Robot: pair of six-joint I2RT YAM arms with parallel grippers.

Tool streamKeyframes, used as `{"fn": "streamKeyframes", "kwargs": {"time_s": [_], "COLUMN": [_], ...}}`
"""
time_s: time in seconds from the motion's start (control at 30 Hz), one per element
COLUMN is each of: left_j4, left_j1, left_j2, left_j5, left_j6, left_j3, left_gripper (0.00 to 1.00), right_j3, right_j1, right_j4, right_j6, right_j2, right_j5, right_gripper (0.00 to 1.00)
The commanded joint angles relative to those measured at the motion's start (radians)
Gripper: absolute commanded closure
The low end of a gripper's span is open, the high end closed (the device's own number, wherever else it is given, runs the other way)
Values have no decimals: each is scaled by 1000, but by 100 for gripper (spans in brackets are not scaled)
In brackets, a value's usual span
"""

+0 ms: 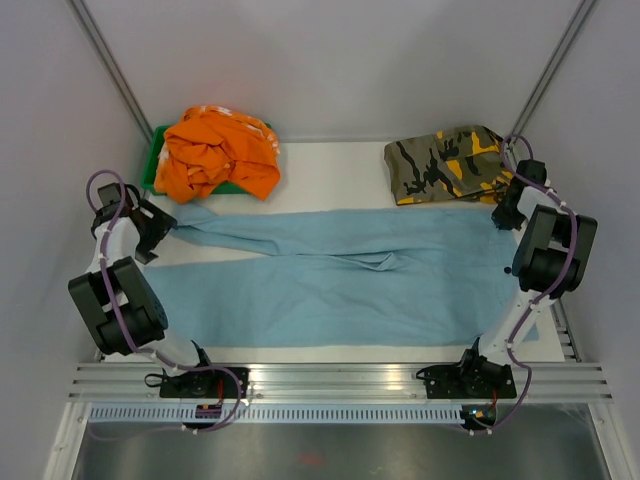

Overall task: Fold and stack the trousers
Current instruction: Flatten the trousers out

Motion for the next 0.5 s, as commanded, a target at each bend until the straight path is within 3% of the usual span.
{"fn": "streamKeyframes", "kwargs": {"time_s": [0.0, 0.3, 0.37, 0.47], "left_j4": [84, 216, 271, 310], "left_j1": [0, -24, -42, -66], "left_j2": [28, 128, 145, 160], "left_j5": [71, 148, 172, 179], "left_j6": [23, -69, -64, -72], "left_j3": [16, 39, 39, 60], "left_gripper": [9, 22, 29, 30], "right_j3": [58, 88, 62, 26], "right_j1": [-6, -3, -1, -1], "right_j4": [83, 104, 107, 113], "right_j6": [-15, -1, -6, -4], "right_j2": [62, 70, 53, 21], "right_j5": [32, -66, -67, -70], "right_gripper": [91, 94, 94, 94]}}
